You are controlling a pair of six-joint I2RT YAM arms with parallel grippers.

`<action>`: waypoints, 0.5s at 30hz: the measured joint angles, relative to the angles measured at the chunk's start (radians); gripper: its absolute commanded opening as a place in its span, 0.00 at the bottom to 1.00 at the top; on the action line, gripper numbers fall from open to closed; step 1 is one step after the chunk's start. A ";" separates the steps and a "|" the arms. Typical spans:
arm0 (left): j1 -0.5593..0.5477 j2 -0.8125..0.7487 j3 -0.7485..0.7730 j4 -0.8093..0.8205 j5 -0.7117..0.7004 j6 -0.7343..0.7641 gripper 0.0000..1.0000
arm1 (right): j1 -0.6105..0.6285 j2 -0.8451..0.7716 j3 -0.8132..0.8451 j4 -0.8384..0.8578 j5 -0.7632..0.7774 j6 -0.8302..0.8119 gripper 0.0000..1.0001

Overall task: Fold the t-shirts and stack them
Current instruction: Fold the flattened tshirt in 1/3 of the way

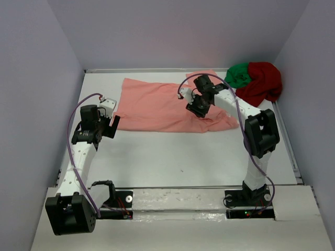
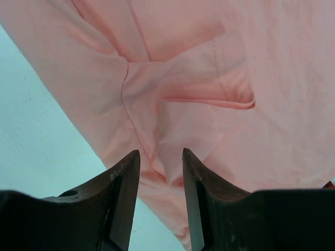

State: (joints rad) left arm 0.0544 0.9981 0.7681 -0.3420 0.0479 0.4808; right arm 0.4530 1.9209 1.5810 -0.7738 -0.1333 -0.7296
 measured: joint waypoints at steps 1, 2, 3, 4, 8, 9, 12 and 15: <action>0.000 0.000 0.000 0.000 0.000 0.000 0.99 | 0.000 0.015 0.017 -0.006 -0.009 0.002 0.44; 0.000 0.000 0.000 0.000 0.000 0.000 0.99 | 0.000 0.019 0.024 -0.006 -0.012 0.004 0.44; 0.000 0.000 0.000 0.000 0.000 0.000 0.99 | 0.000 0.026 0.034 -0.008 -0.018 0.005 0.44; 0.000 0.000 0.000 0.000 0.000 0.000 0.99 | 0.000 0.031 0.044 -0.013 -0.021 0.005 0.43; 0.000 0.002 0.000 0.000 0.000 0.000 0.99 | 0.000 0.052 0.079 -0.018 -0.031 0.005 0.44; 0.000 0.002 0.000 0.000 0.000 0.000 0.99 | 0.000 0.057 0.083 -0.018 -0.032 0.005 0.44; 0.000 0.002 0.000 0.000 0.000 0.000 0.99 | 0.000 0.075 0.087 -0.020 -0.034 0.005 0.43; 0.000 0.002 -0.001 0.000 -0.001 0.000 0.99 | 0.000 0.090 0.087 -0.024 -0.036 0.005 0.43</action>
State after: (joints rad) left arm 0.0544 0.9997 0.7673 -0.3420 0.0471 0.4812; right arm 0.4530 2.0106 1.6676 -0.7979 -0.1692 -0.7246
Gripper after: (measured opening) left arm 0.989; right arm 0.437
